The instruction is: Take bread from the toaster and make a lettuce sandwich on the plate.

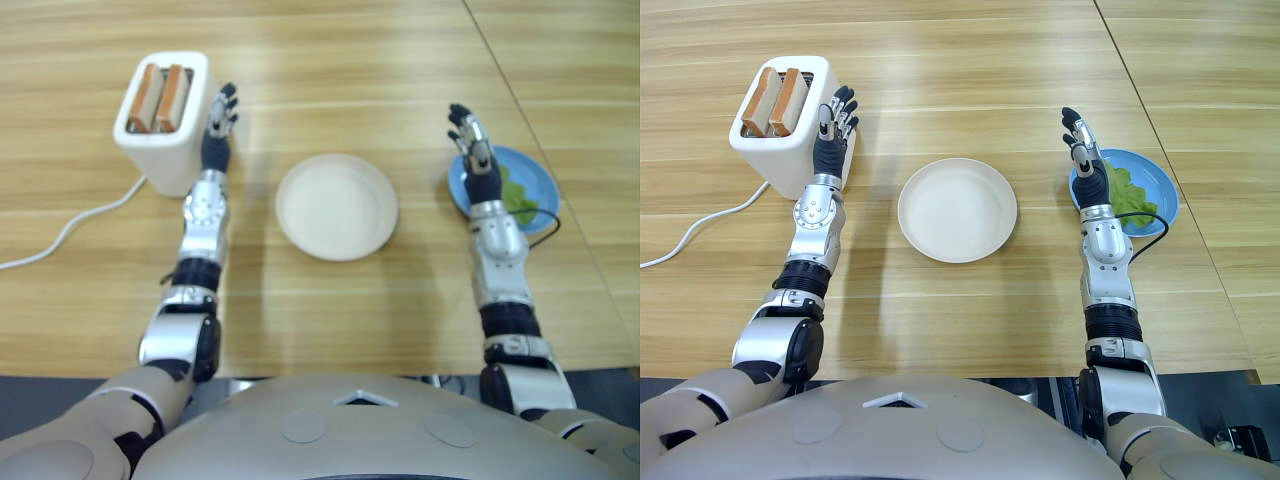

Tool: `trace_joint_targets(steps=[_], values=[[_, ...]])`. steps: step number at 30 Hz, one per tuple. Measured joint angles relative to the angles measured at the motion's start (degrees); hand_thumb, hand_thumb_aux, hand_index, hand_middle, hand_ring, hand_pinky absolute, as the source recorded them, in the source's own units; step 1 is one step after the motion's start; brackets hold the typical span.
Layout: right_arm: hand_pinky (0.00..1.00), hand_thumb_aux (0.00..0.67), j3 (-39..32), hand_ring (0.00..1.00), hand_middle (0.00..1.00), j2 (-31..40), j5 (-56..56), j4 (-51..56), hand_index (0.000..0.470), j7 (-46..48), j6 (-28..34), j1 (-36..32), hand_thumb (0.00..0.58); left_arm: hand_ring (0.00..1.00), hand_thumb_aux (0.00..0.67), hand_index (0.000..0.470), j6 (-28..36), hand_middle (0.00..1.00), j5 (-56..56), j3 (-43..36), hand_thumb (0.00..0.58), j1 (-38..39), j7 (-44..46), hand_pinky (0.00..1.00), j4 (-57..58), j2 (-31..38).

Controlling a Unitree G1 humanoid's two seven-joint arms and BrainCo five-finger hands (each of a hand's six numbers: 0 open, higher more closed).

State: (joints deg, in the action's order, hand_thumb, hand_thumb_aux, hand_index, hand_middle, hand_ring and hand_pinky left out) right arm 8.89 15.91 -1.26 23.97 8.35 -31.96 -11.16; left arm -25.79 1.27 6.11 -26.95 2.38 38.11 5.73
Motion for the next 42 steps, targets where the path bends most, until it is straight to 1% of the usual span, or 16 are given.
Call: trace_joint_targets(steps=[9, 11, 14, 15, 16, 17, 18, 20, 22, 24, 25, 27, 30, 34, 37, 42], values=[[0.00, 0.000, 0.0, 0.00, 0.00, 0.0, 0.0, 0.1, 0.000, 0.0, 0.0, 0.0, 0.000, 0.00, 0.000, 0.000, 0.0, 0.00, -0.2, -0.1, 0.000, 0.1, 0.0, 0.00, -0.3, 0.0], [0.00, 0.000, -0.1, 0.00, 0.00, 0.0, 0.1, 0.1, 0.000, 0.0, 0.0, -0.1, 0.000, 0.00, 0.000, 0.000, 0.2, 0.00, -1.2, -0.9, 0.000, 1.3, -0.2, 0.00, -3.2, 0.2], [0.00, 0.000, -0.2, 0.00, 0.00, 0.0, 0.1, 0.4, 0.000, 0.1, -0.1, -0.1, 0.000, 0.00, 0.000, 0.000, 1.6, 0.00, -4.9, -2.2, 0.000, 6.7, -0.7, 0.00, -19.9, 1.4], [0.00, 0.000, -0.2, 0.00, 0.00, 0.1, 0.1, 0.4, 0.000, 0.1, -0.1, 0.0, 0.000, 0.00, 0.000, 0.000, 3.3, 0.00, -7.5, -2.3, 0.000, 8.7, -0.6, 0.00, -29.8, 3.2], [0.00, 0.000, -0.1, 0.00, 0.00, 0.1, 0.1, 0.4, 0.000, 0.1, -0.1, 0.1, 0.000, 0.00, 0.000, 0.000, 4.7, 0.00, -9.3, -1.9, 0.000, 9.3, -0.6, 0.00, -36.1, 4.9], [0.00, 0.000, -0.1, 0.00, 0.00, 0.1, 0.2, 0.4, 0.000, 0.1, -0.1, 0.2, 0.000, 0.00, 0.000, 0.000, 7.1, 0.00, -12.4, -0.6, 0.000, 9.3, -0.4, 0.00, -43.5, 8.3], [0.00, 0.000, -0.1, 0.00, 0.00, 0.1, 0.2, 0.3, 0.000, 0.0, -0.1, 0.4, 0.000, 0.00, 0.000, 0.000, 9.3, 0.00, -15.2, 1.2, 0.000, 9.0, -0.3, 0.00, -48.4, 11.5], [0.00, 0.000, -0.1, 0.00, 0.00, 0.1, 0.2, 0.2, 0.000, -0.1, -0.1, 1.0, 0.000, 0.00, 0.000, 0.000, 14.2, 0.00, -20.9, 5.0, 0.000, 9.1, -0.1, 0.00, -53.4, 17.8], [0.00, 0.000, -0.1, 0.00, 0.00, -0.1, 0.2, 0.2, 0.000, -0.2, -0.1, 1.1, 0.000, 0.00, 0.000, 0.000, 18.4, 0.00, -25.4, 6.8, 0.000, 9.6, -0.5, 0.00, -52.2, 22.0], [0.00, 0.000, -0.1, 0.00, 0.00, -0.2, 0.2, 0.2, 0.000, -0.3, -0.1, 1.1, 0.000, 0.00, 0.000, 0.000, 23.4, 0.00, -30.8, 7.0, 0.000, 10.5, -1.0, 0.00, -47.3, 26.1], [0.00, 0.000, -0.2, 0.00, 0.00, -0.3, 0.2, 0.2, 0.000, -0.3, -0.1, 1.0, 0.000, 0.00, 0.000, 0.000, 26.5, 0.00, -33.9, 6.5, 0.000, 10.9, -1.4, 0.00, -42.9, 28.3], [0.00, 0.000, -0.1, 0.00, 0.00, -0.3, 0.2, 0.2, 0.000, -0.4, -0.1, 1.1, 0.000, 0.00, 0.000, 0.000, 31.3, 0.00, -37.9, 5.4, 0.000, 11.5, -2.1, 0.00, -35.5, 30.1], [0.00, 0.000, -0.2, 0.00, 0.00, -0.4, 0.2, 0.2, 0.000, -0.4, -0.1, 1.0, 0.000, 0.00, 0.000, 0.000, 35.9, 0.00, -41.9, 2.0, 0.000, 11.7, -3.2, 0.00, -28.0, 30.4], [0.00, 0.000, -0.3, 0.00, 0.00, -0.5, 0.2, 0.0, 0.000, -0.4, -0.1, 1.0, 0.000, 0.00, 0.000, 0.000, 40.0, 0.00, -45.0, -2.7, 0.000, 10.1, -4.8, 0.00, -20.9, 30.5], [0.00, 0.000, -0.3, 0.00, 0.00, -0.5, 0.2, -0.3, 0.000, -0.3, 0.0, 1.0, 0.000, 0.00, 0.000, 0.000, 42.3, 0.00, -46.3, -4.7, 0.000, 7.2, -5.9, 0.00, -18.4, 30.6], [0.00, 0.000, -0.2, 0.00, 0.00, -0.3, 0.2, -0.9, 0.000, -0.3, 0.1, 1.5, 0.000, 0.00, 0.000, 0.000, 45.3, 0.00, -46.5, -5.7, 0.000, 6.4, -7.8, 0.00, -16.8, 31.1]])
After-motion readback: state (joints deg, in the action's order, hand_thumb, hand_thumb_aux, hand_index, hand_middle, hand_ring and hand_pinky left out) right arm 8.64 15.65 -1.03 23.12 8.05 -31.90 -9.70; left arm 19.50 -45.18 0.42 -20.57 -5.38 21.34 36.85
